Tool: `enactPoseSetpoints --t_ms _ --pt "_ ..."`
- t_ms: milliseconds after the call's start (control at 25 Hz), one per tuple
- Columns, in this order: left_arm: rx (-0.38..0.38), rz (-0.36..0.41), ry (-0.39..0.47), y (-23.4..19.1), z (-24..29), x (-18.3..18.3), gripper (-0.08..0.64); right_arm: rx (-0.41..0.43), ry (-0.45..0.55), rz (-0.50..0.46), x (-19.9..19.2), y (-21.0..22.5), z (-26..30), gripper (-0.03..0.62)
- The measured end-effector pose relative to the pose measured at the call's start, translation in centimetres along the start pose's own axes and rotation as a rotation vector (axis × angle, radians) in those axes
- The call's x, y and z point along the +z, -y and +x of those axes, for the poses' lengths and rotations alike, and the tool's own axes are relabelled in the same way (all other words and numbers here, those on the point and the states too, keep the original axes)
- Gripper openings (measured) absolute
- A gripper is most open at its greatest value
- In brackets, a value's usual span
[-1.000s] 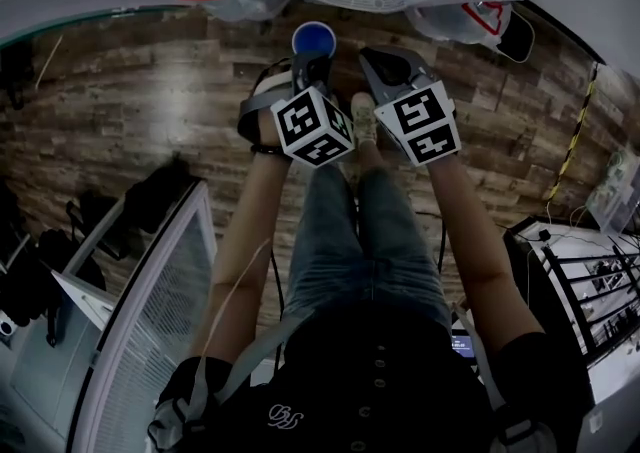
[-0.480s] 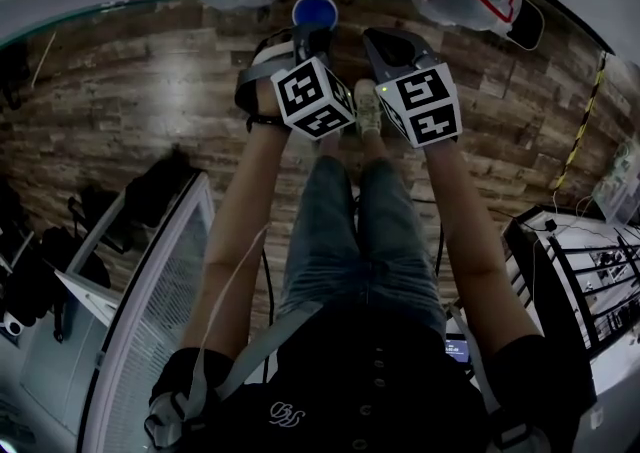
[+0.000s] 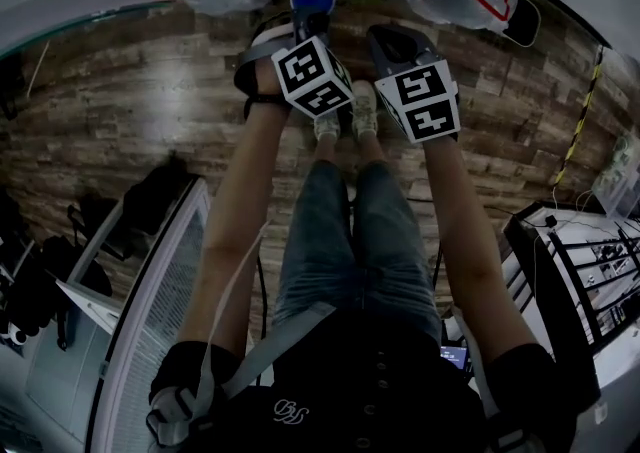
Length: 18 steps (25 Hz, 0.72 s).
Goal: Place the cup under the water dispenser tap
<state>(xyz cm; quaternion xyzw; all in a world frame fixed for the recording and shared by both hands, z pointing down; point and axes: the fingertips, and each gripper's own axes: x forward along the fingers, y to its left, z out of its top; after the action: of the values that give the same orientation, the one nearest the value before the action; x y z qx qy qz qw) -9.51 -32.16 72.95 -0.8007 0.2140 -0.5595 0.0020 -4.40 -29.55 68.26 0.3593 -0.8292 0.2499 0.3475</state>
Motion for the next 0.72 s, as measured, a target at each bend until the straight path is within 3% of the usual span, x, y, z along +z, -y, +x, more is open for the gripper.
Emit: enactPoseSetpoints --t_ms 360,720 --pt "0.082 0.049 -0.034 -3.2 1.8 -0.1 0.020 0.011 -0.017 0.029 -0.9 -0.5 0.3 0.000" --pt "0.111 0.077 -0.048 -3.8 3.0 0.2 0.025 -0.012 -0.015 0.034 -0.8 0.2 0.3 0.000"
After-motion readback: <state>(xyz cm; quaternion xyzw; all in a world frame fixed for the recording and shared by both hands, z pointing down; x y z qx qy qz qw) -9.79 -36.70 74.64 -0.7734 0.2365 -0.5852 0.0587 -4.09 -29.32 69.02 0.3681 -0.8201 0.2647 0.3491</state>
